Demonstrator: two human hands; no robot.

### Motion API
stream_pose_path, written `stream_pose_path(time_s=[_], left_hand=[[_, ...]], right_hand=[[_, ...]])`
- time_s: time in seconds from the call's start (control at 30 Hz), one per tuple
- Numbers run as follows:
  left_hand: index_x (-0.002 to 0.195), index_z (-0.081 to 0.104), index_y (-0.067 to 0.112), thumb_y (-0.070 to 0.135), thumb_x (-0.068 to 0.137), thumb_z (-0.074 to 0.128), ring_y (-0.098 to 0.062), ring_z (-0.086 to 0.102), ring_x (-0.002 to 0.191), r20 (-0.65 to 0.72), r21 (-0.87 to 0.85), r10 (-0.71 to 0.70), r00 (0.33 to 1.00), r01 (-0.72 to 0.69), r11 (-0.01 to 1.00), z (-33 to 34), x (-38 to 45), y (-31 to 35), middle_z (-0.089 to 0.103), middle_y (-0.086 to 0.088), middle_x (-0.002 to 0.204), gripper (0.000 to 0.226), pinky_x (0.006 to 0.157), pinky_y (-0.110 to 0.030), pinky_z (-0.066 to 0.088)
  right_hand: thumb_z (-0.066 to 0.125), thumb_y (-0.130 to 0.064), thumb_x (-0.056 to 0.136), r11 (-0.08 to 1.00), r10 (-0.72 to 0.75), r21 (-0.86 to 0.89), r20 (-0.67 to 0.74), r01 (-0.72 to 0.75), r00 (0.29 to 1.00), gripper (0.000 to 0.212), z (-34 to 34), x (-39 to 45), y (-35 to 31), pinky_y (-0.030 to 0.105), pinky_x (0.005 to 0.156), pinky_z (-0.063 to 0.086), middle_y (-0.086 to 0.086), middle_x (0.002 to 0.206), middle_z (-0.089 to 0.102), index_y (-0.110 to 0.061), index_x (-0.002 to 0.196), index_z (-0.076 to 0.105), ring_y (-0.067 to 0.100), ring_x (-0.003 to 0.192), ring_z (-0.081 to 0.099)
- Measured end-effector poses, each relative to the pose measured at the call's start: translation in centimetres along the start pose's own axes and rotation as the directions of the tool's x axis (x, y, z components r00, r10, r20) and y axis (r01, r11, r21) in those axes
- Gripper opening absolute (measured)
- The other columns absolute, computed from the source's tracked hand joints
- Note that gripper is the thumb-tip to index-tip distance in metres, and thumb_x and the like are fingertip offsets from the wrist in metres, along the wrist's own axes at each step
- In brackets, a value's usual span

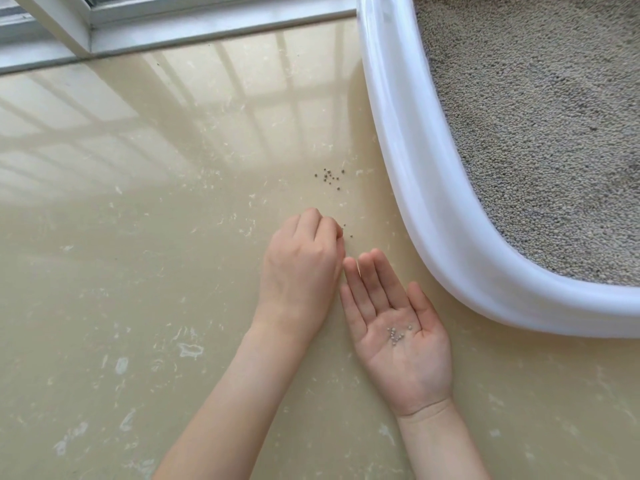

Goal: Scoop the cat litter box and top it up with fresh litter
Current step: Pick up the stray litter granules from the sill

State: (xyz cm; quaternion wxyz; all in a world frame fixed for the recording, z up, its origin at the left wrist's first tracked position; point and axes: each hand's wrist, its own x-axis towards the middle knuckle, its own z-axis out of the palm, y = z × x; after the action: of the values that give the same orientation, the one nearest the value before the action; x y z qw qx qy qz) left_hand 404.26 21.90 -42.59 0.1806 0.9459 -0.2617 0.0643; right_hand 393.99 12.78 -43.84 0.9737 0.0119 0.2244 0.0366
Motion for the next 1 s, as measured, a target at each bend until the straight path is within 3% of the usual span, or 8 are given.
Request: stream_pose_path(time_s=[0.1,0.23,0.53,0.77,0.83,0.9,0.97,1.0], left_hand=[[0.071,0.056,0.007,0.006,0.079,0.058,-0.029,0.052,0.057,0.026,0.051,0.063,0.998,-0.064,0.997,0.3,0.5,-0.4,0.053,-0.011,0.067,0.008,0.049,-0.035,0.045],[0.075,0.055,0.007,0.015,0.084,0.045,-0.029,0.053,0.06,0.043,-0.044,0.063,0.997,-0.061,0.997,0.4,1.0,-0.5,0.054,-0.011,0.07,0.017,0.053,-0.035,0.048],[0.071,0.056,0.008,0.002,0.08,0.062,-0.026,0.051,0.061,0.007,0.025,0.177,0.984,-0.177,0.984,0.7,1.5,0.0,0.052,-0.009,0.07,0.011,0.053,-0.038,0.045],[0.072,0.057,0.009,0.012,0.082,0.052,-0.027,0.054,0.059,0.084,0.092,0.242,0.967,-0.249,0.964,0.5,2.2,-0.4,0.054,-0.008,0.068,0.012,0.058,-0.034,0.04],[0.076,0.057,0.008,0.015,0.085,0.047,-0.029,0.055,0.063,0.078,0.049,0.194,0.978,-0.198,0.979,0.4,1.9,-0.9,0.055,-0.01,0.072,0.015,0.063,-0.034,0.034],[0.082,0.057,0.008,0.02,0.089,0.042,-0.028,0.053,0.07,0.04,-0.104,0.009,0.999,-0.004,0.995,-1.0,1.2,-0.9,0.055,-0.008,0.078,0.021,0.066,-0.034,0.033],[0.088,0.056,0.009,0.023,0.091,0.04,-0.02,0.048,0.076,0.017,-0.307,-0.15,0.989,0.148,0.94,-2.7,-0.4,0.3,0.05,0.0,0.083,0.022,0.069,-0.033,0.034],[0.088,0.056,0.009,0.023,0.091,0.041,-0.018,0.048,0.076,0.026,-0.37,-0.147,0.989,0.146,0.918,-3.4,-1.3,1.5,0.049,0.001,0.084,0.021,0.069,-0.033,0.035]], right_hand=[[0.019,-0.027,0.102,1.0,0.003,0.006,0.003,-0.003,1.0,0.055,0.0,0.0,0.0,0.04,0.121,0.008,0.025,0.145,0.041,0.008,0.14,0.039,0.034,0.143,0.026],[0.019,-0.027,0.102,1.0,0.001,-0.004,0.0,-0.001,1.0,0.055,0.0,0.1,0.0,0.04,0.121,0.009,0.025,0.145,0.042,0.008,0.14,0.039,0.033,0.143,0.027],[0.019,-0.027,0.102,1.0,-0.001,0.011,0.003,0.001,1.0,0.056,0.0,0.0,0.0,0.041,0.12,0.011,0.026,0.143,0.043,0.009,0.139,0.04,0.033,0.142,0.03],[0.023,-0.026,0.102,1.0,0.016,0.022,-0.034,-0.016,0.999,0.054,0.1,0.0,0.0,0.041,0.12,0.011,0.026,0.143,0.043,0.009,0.14,0.039,0.035,0.141,0.03],[0.024,-0.025,0.102,0.999,0.022,0.028,-0.06,-0.02,0.998,0.053,0.2,0.0,0.0,0.042,0.121,0.011,0.026,0.145,0.041,0.008,0.141,0.037,0.035,0.142,0.029],[0.024,-0.026,0.102,1.0,0.021,0.025,-0.093,-0.019,0.995,0.053,0.4,0.0,0.0,0.042,0.121,0.009,0.025,0.146,0.04,0.007,0.142,0.036,0.035,0.142,0.027],[0.026,-0.024,0.102,1.0,0.023,0.013,-0.105,-0.021,0.994,0.052,0.7,-0.1,0.1,0.041,0.121,0.01,0.025,0.148,0.037,0.006,0.144,0.033,0.034,0.142,0.028],[0.028,-0.023,0.102,0.999,0.032,0.013,-0.107,-0.031,0.994,0.052,0.8,-0.2,0.1,0.041,0.12,0.011,0.024,0.149,0.035,0.005,0.145,0.031,0.034,0.141,0.03]])
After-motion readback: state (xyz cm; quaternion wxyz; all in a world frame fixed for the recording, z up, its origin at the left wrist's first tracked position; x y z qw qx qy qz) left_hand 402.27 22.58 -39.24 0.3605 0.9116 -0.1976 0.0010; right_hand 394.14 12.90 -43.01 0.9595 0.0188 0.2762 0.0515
